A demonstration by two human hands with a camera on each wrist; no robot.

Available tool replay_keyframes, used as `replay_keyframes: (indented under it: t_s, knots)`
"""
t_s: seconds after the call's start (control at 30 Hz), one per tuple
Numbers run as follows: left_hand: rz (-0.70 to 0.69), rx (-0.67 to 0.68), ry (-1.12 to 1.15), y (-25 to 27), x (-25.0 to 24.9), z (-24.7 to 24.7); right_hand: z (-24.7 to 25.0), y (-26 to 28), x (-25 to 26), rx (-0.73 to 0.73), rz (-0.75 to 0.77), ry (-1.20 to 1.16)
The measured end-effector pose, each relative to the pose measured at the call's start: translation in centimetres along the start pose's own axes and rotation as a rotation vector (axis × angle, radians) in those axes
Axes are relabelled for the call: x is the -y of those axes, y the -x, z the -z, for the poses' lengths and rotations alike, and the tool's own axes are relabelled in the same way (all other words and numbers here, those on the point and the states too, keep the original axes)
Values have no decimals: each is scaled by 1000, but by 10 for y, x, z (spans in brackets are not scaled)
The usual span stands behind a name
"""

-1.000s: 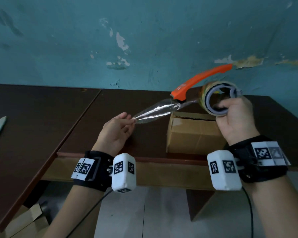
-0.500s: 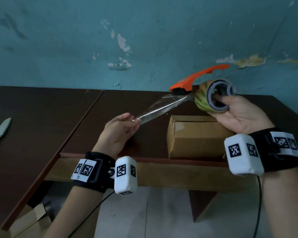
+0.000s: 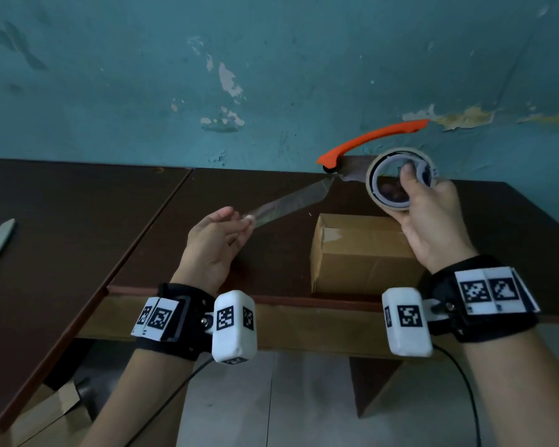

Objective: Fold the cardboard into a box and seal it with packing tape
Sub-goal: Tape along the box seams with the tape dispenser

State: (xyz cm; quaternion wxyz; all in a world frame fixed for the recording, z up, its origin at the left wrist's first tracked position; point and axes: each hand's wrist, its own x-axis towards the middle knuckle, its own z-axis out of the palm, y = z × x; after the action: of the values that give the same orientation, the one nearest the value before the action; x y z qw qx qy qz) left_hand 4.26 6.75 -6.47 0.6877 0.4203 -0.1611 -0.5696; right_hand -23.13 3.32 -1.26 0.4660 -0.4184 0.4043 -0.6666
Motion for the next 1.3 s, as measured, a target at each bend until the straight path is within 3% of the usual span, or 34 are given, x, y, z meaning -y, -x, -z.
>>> replay_keyframes:
  t_s: [0.27,0.5,0.6,0.7,0.83,1.07,1.3]
  knots:
    - [-17,154,46,4,12,-16,3,3,-2,-72,202,91]
    - [8,114,40,3,14,-21,16,-4,5,157,-37,7]
    - [26,90,36,4,13,-21,15,-3,1,179,28,178]
    - [44,86,55,1,9,-14,9,1,-4,92,118,279]
    - [82,83,130,3,2,-6,16,-3,-2,-40,54,-7]
    - [55,69,-198,6,17,-7,16,3,2,-126,45,-156]
    - [-87,-5,-566,1,33,-12,14,1,-1,-147,87,8]
